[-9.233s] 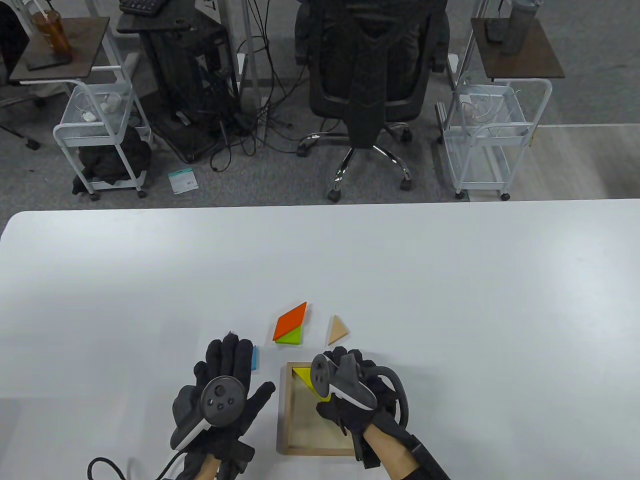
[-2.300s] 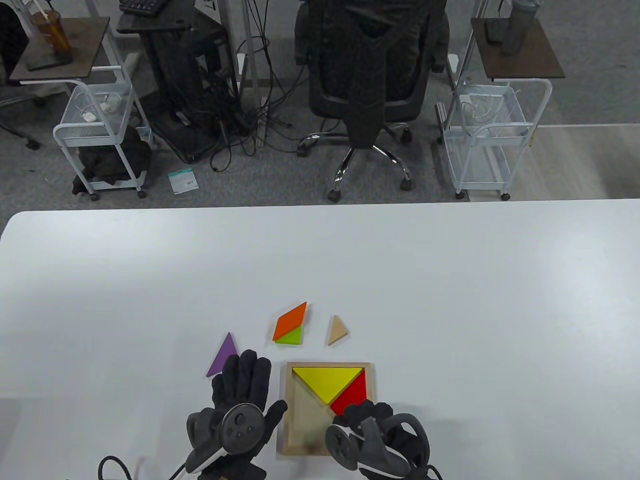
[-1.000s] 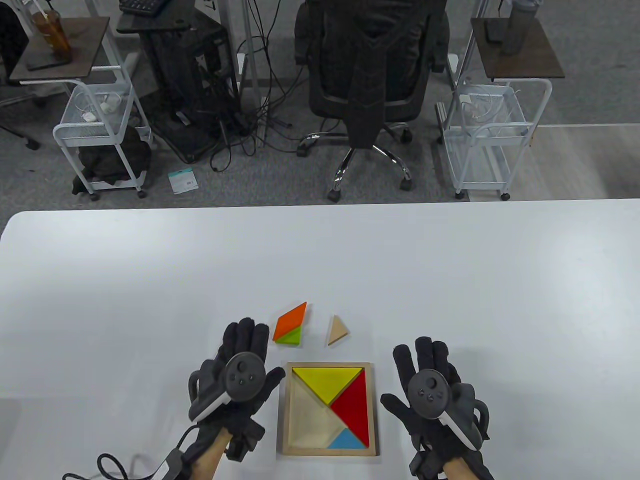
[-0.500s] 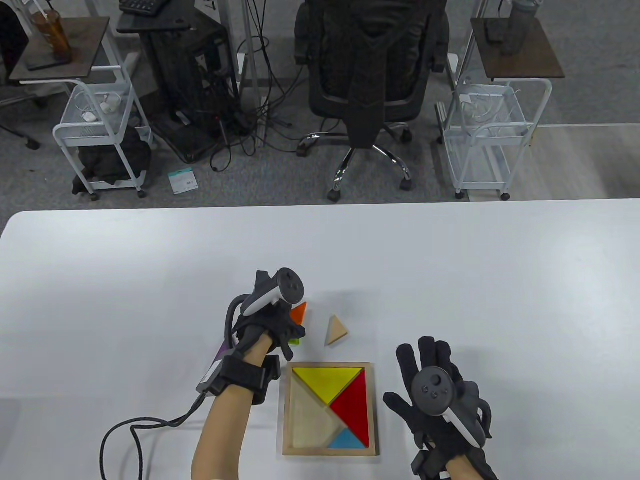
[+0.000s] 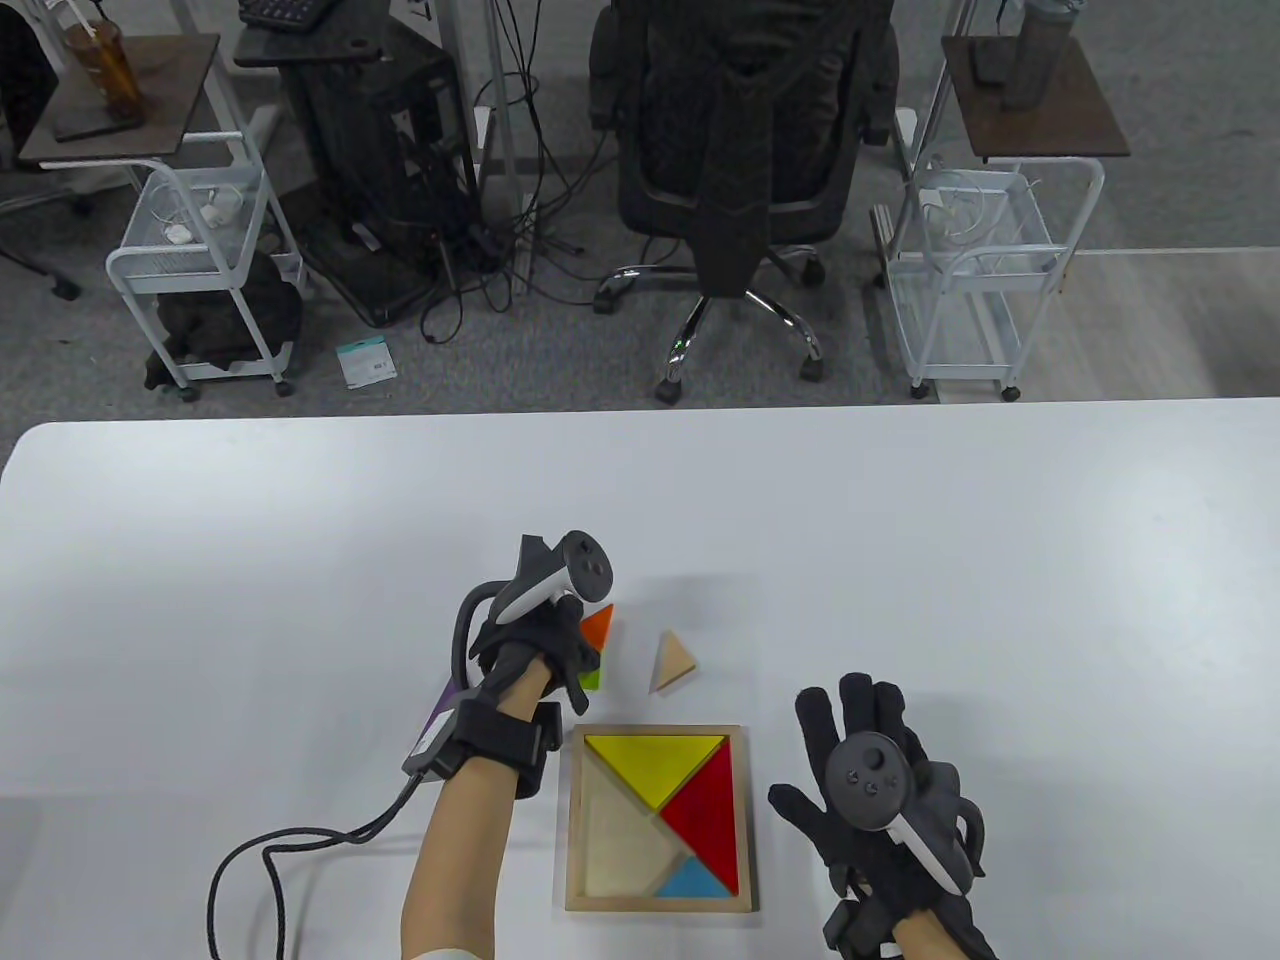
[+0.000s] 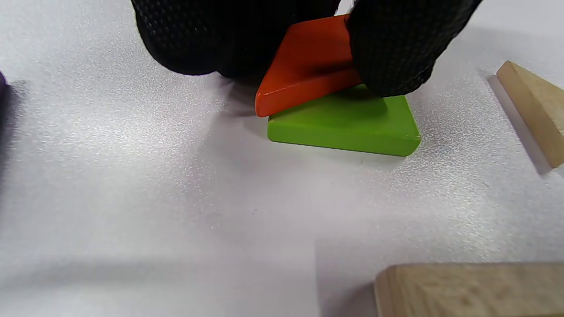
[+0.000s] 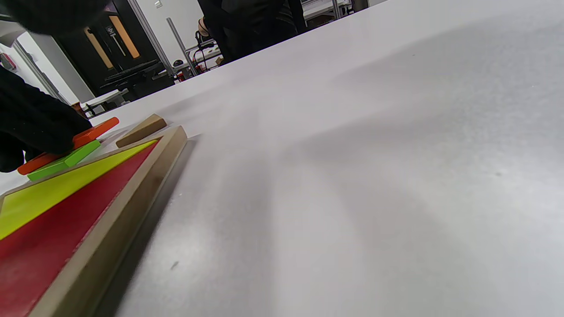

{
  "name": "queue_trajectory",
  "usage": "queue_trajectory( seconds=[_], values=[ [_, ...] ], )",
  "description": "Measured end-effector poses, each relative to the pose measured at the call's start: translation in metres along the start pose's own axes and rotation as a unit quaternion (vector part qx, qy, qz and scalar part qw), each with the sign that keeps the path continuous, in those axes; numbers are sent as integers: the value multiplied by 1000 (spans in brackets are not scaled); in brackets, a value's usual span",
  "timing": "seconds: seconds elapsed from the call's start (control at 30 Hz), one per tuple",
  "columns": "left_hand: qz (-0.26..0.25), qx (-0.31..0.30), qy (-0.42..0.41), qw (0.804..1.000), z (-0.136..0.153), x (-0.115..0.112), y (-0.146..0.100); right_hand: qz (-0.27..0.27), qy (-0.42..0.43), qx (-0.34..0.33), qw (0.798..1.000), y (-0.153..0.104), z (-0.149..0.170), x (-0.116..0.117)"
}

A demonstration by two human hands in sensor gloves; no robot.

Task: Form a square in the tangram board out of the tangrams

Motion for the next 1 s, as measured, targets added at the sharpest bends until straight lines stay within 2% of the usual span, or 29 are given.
queue_trajectory(
  seconds=[0.27, 0.47, 0.63, 0.8, 0.87, 1.0],
  values=[
    [-27, -11, 13, 999, 0, -1, 1, -1, -3, -2, 1000, 0, -1, 1],
    [-75, -11, 12, 997, 8, -5, -16, -3, 3, -5, 1000, 0, 0, 0],
    [-155, -25, -36, 987, 22, -12, -63, -5, 1, -9, 1000, 0, -1, 1],
    [-214, -18, -74, 974, 34, -37, -117, -2, -7, -13, 1000, -1, -4, 3],
    [-221, -9, -96, 971, 34, -51, -135, -2, -10, -12, 1000, -1, -4, 3],
    [-201, 10, -100, 974, 24, -71, -154, 1, -18, -11, 1000, -2, -6, 4]
  ],
)
Point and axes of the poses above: the tracker on the back of each hand, its own z axis roughly to the little-finger side, its own y axis roughly from the wrist to the fingertips, x = y × z, the point moved 2 cm from there along y, roughly from the wrist to the fingertips, and after that the axes turned 3 degrees about -y, right-handed, at the moved point
